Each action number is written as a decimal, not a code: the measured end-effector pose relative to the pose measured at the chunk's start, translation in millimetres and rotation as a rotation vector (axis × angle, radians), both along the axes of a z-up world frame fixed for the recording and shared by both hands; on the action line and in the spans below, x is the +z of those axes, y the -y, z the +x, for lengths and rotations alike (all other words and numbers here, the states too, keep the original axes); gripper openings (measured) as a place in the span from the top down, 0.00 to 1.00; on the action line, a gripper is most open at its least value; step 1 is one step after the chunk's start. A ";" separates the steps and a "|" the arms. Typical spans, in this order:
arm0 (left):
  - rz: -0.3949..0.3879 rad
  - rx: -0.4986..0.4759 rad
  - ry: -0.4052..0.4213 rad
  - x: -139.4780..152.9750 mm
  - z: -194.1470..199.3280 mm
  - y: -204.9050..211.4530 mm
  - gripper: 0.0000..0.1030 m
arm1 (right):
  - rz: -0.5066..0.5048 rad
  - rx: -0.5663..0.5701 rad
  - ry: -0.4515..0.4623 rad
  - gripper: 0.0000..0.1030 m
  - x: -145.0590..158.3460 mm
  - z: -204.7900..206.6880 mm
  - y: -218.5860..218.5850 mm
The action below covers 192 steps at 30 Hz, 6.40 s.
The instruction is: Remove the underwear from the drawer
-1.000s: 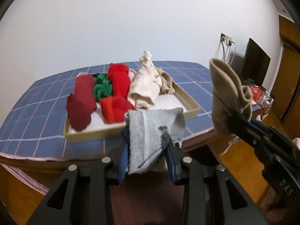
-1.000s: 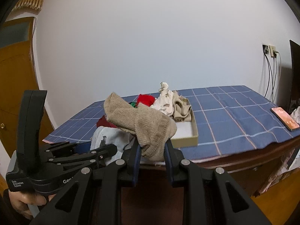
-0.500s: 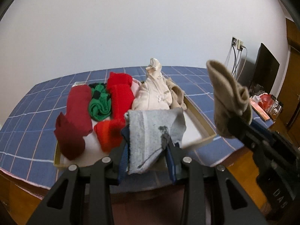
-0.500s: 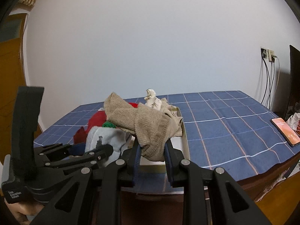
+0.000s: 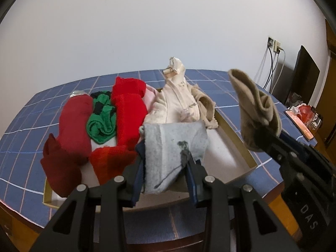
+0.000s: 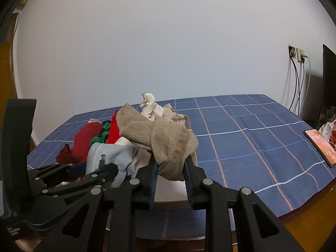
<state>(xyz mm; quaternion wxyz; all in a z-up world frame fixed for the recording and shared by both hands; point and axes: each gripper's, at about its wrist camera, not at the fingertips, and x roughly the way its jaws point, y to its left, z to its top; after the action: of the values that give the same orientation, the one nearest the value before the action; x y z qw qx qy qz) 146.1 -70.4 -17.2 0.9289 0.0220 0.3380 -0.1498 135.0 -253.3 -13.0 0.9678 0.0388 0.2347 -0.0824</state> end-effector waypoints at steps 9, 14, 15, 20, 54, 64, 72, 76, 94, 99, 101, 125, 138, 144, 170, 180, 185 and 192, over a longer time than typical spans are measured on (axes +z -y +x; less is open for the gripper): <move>0.008 0.000 -0.011 -3.6 10.6 6.2 0.66 | -0.016 0.001 -0.046 0.75 -9.0 19.6 -0.5; 0.022 0.000 -0.030 -14.1 15.2 5.6 0.66 | -0.010 -0.001 -0.094 0.75 -21.0 34.4 2.0; 0.025 0.000 -0.032 -16.3 15.8 5.7 0.66 | -0.012 -0.002 -0.098 0.75 -22.8 36.6 2.1; 0.031 0.005 -0.031 -18.4 20.8 8.6 0.66 | -0.023 -0.015 -0.119 0.75 -30.2 44.7 4.3; -0.027 0.040 -0.067 -35.6 27.3 -30.6 0.11 | 0.107 0.022 -0.148 0.43 -32.2 35.1 13.5; -0.027 0.053 0.040 -8.8 -7.0 -39.3 0.01 | 0.124 0.023 -0.041 0.37 -8.0 -2.6 2.1; -0.025 0.090 0.108 6.5 -32.9 -47.4 0.01 | 0.153 0.056 0.021 0.35 6.3 -28.5 -18.1; -0.029 0.100 0.113 8.5 -41.8 -54.5 0.01 | 0.153 0.055 0.036 0.31 9.1 -34.4 -26.2; -0.014 0.130 0.130 6.2 -61.4 -67.2 0.01 | 0.117 0.057 0.085 0.30 7.8 -48.4 -46.0; -0.010 0.139 0.136 4.3 -65.6 -69.8 0.01 | 0.116 0.053 0.091 0.29 6.0 -53.7 -47.8; -0.004 0.145 0.143 3.2 -67.7 -70.4 0.00 | 0.123 0.046 0.099 0.29 4.4 -56.7 -47.0; -0.002 0.162 0.173 3.5 -101.0 -79.5 0.00 | 0.113 0.044 0.148 0.22 3.1 -84.1 -59.7; 0.013 0.163 0.189 2.7 -122.2 -80.8 0.00 | 0.113 0.057 0.156 0.21 4.5 -105.1 -67.4; 0.006 0.176 0.194 3.9 -128.9 -83.0 0.00 | 0.105 0.063 0.170 0.21 6.2 -114.3 -73.1; -0.004 0.166 0.221 8.8 -173.6 -86.7 0.00 | 0.121 0.074 0.199 0.21 13.7 -156.0 -79.0; 0.004 0.187 0.242 13.1 -186.9 -89.6 0.00 | 0.123 0.083 0.206 0.20 15.6 -167.0 -81.3; 0.006 0.192 0.257 16.3 -191.2 -91.0 0.00 | 0.110 0.079 0.213 0.16 15.3 -172.5 -82.6; -0.002 0.200 0.257 18.1 -192.8 -93.5 0.00 | 0.118 0.079 0.220 0.15 17.2 -176.2 -81.2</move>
<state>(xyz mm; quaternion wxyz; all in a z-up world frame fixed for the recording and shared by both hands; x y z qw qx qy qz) -46.7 23.1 0.9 0.9748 0.0061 0.2167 -0.0530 -41.2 -172.1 4.1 0.9862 0.0955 0.1330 -0.0257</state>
